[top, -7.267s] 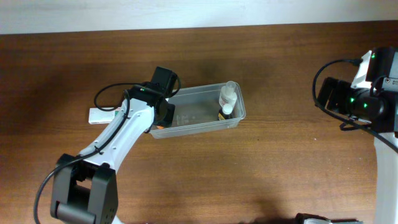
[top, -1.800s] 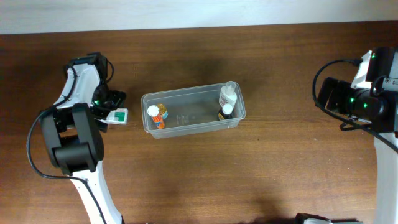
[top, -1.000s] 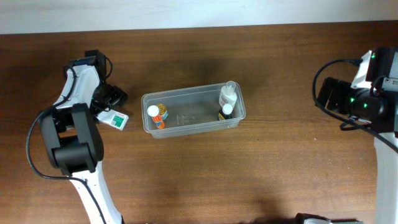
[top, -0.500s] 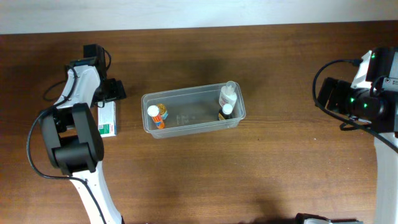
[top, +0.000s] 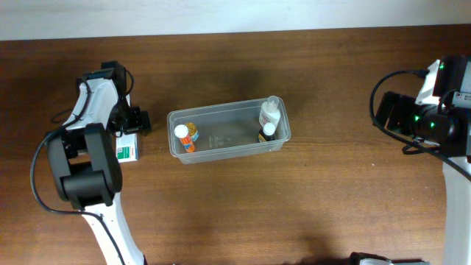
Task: Pack container
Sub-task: 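Grasp the Panadol box with the left gripper and lift it, then carry the Panadol box right and lower it into the container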
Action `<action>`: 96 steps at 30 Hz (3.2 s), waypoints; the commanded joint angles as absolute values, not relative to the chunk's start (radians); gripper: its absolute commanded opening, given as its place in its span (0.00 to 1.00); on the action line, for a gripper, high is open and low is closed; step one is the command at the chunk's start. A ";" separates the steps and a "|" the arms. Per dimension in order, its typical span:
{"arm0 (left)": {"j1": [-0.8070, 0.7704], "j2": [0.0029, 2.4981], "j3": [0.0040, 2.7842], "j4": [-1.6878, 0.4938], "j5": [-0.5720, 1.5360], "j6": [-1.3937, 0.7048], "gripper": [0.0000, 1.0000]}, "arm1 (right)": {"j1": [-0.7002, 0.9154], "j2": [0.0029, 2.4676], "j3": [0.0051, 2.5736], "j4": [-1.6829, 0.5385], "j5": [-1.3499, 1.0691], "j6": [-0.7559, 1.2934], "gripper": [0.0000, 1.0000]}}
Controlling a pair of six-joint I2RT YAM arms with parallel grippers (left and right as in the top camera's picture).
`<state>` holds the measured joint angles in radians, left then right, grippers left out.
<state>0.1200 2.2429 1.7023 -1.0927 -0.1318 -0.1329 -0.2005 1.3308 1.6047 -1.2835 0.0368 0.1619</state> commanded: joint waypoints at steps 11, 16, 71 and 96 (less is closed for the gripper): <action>0.120 2.294 1.462 -0.912 -0.142 -0.141 0.57 | -0.207 1.332 1.621 -1.283 0.035 0.174 0.98; 0.120 2.294 1.479 -0.923 -0.141 -0.171 0.57 | -0.207 1.332 1.621 -1.283 0.035 0.174 0.98; 0.071 2.290 2.340 -1.369 -0.154 -0.471 0.73 | -0.207 1.332 1.621 -1.283 0.035 0.174 0.98; 0.198 2.521 2.338 -1.233 -0.115 -0.472 0.74 | -0.207 1.332 1.621 -1.283 0.035 0.174 0.98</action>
